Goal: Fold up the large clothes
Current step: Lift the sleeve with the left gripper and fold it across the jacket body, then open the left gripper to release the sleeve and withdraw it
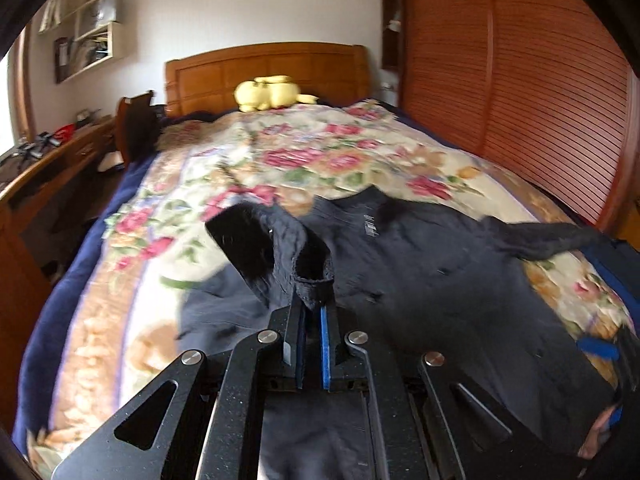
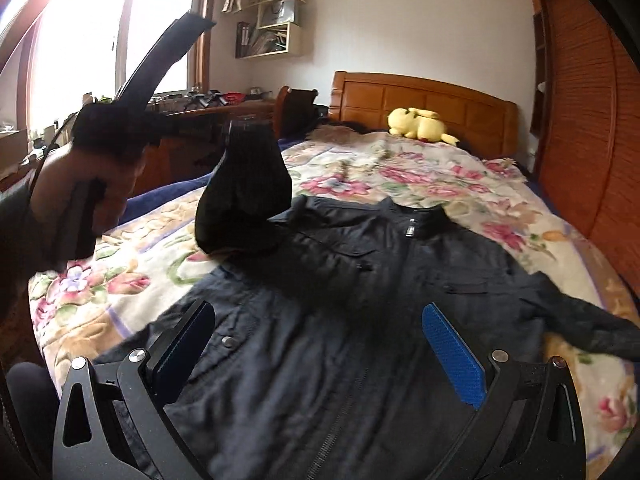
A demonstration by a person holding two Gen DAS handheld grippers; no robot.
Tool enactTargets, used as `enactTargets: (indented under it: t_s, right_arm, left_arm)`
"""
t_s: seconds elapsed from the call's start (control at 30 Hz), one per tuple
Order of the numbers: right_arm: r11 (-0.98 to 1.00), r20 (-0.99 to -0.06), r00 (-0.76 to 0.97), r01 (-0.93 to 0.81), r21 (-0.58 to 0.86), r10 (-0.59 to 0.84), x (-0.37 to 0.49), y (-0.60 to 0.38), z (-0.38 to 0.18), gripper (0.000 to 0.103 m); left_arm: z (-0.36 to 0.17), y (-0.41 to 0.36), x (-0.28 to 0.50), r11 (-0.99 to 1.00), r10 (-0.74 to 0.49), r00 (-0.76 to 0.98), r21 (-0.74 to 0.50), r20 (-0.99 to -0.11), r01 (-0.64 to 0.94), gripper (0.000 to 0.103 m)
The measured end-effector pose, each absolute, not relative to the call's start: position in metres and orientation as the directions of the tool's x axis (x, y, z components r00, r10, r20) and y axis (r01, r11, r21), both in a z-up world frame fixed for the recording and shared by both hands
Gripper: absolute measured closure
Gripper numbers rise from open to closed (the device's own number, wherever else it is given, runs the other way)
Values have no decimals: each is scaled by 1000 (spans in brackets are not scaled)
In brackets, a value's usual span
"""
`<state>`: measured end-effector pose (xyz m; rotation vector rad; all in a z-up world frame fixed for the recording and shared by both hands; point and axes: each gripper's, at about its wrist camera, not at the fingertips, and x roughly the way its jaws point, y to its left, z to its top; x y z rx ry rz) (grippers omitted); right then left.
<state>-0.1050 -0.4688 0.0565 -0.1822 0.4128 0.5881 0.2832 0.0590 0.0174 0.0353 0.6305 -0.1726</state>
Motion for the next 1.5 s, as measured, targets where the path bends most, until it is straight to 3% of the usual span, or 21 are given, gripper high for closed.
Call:
enactTargets:
  t_s: [0.27, 0.53, 0.67, 1.0, 1.13, 1.27, 1.5]
  right_arm:
    - [856, -417, 785, -515, -28, 459, -109, -498, 54, 0]
    - [884, -451, 783, -466, 32, 429, -90, -506, 48, 0]
    - [886, -463, 772, -459, 69, 436, -80, -505, 51, 0]
    - [857, -517, 712, -508, 87, 474, -50, -468, 38, 0]
    - [837, -555, 682, -545, 50, 477, -44, -441, 26, 0]
    - [809, -595, 633, -586, 49, 495, -25, -419, 18, 0]
    - [761, -654, 552, -646, 58, 518, 9, -388, 0, 6]
  left_arm:
    - [-16, 4, 246, 965, -240, 750, -66, -616, 255, 97]
    - [-43, -5, 205, 972, -192, 735, -20, -650, 235, 96]
    - [-50, 4, 185, 970, -198, 731, -25, -653, 241, 81]
    - [-57, 41, 149, 974, -200, 759, -43, -620, 222, 60]
    - [-62, 58, 144, 976, -205, 759, -66, -618, 209, 34]
    - [-66, 80, 139, 983, -180, 767, -73, -616, 171, 27]
    - [-63, 107, 135, 992, -122, 790, -60, -601, 108, 26]
